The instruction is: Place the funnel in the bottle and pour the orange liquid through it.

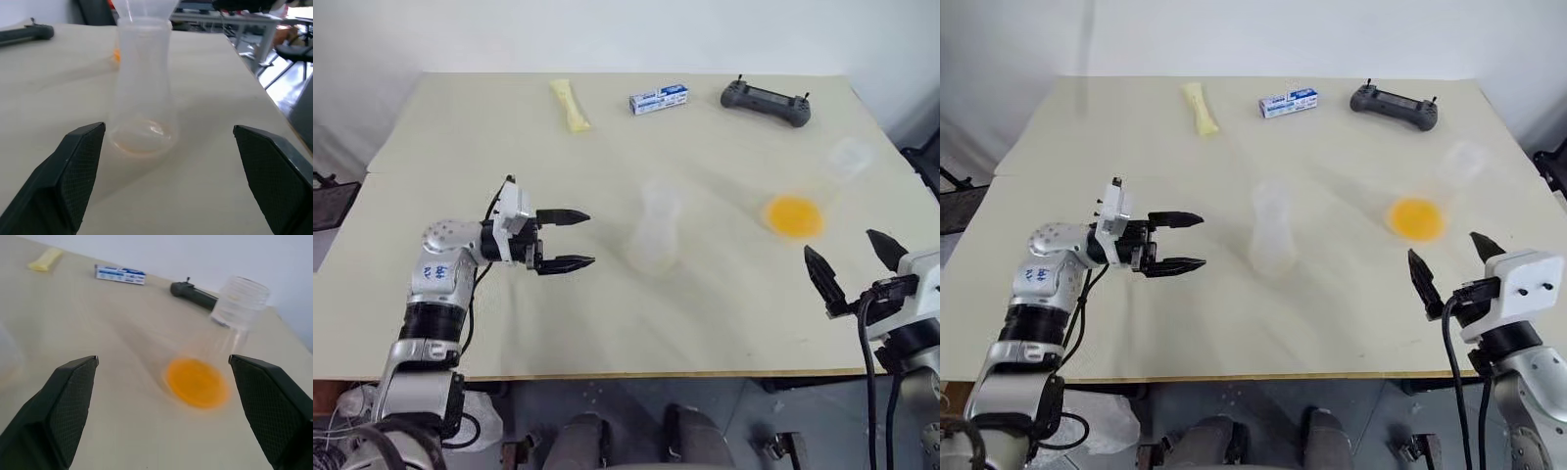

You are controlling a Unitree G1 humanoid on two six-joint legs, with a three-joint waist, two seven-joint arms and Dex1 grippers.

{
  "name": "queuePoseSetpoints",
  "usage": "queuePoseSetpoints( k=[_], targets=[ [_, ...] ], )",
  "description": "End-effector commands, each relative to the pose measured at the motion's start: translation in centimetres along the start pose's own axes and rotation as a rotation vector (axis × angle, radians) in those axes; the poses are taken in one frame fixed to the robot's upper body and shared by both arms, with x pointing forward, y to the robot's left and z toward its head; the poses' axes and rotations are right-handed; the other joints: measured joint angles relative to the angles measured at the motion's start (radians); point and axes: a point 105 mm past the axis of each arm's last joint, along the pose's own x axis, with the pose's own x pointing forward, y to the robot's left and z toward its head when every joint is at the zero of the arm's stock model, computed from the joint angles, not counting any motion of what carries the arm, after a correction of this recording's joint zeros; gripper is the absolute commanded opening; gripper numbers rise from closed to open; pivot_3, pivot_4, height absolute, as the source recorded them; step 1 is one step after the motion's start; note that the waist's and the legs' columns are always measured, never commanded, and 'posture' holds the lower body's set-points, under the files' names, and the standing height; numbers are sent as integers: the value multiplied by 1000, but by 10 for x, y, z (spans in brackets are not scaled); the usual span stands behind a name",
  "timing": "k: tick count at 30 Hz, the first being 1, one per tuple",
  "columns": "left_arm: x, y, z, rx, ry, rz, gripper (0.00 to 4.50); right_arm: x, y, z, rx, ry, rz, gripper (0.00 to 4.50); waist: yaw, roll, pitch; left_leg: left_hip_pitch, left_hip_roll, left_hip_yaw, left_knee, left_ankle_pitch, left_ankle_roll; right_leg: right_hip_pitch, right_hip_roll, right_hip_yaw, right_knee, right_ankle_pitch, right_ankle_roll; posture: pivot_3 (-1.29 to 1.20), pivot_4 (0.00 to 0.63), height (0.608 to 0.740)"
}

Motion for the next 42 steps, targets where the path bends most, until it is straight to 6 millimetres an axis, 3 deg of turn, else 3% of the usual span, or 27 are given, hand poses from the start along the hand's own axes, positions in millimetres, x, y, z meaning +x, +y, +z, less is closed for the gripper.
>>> queuePoseSetpoints(
  k=[1, 4, 10, 17, 25, 42],
  targets=[
    [-1, -10, 13, -19, -64, 8, 4455, -2, -8, 8, -13, -24, -51, 4500, 0, 1, 0, 0, 0, 0, 0, 0, 0, 0, 0, 1, 0, 0, 0, 0, 150, 740],
    [-4, -17, 24, -35, -181, -11, 4455, 5, -17, 6, -15, -9, -42, 4500, -3, 1, 0, 1, 0, 1, 0, 0, 0, 0, 1, 2, 0, 0, 0, 0, 150, 740],
    [-11, -25, 19, -33, -165, -15, 4455, 23, -45, 8, 29, -7, -78, 4500, -5, 2, -1, 3, 1, 3, -3, 0, 0, 0, 2, 3, 0, 0, 0, 0, 150, 740],
    [-10, -18, 7, 5, -108, 32, 4455, 53, -63, 0, 46, 4, -37, 4500, -6, 2, -1, 3, 1, 6, -3, 0, 0, 0, 2, 5, -1, 0, 0, 0, 150, 740],
    [-3, -23, 5, 9, -109, 31, 4455, 88, -72, 0, 86, -29, 19, 4500, -8, 2, -1, 2, 1, 6, -3, 0, 0, -1, 2, 4, -1, 0, 0, 0, 150, 740],
    [-3, -25, 8, 15, -94, 46, 4455, 139, -71, 2, 121, -103, 43, 4500, -16, 3, -1, 2, 1, 6, -3, 0, 0, -2, 2, 4, -1, 0, 0, 0, 150, 740]
  ],
)
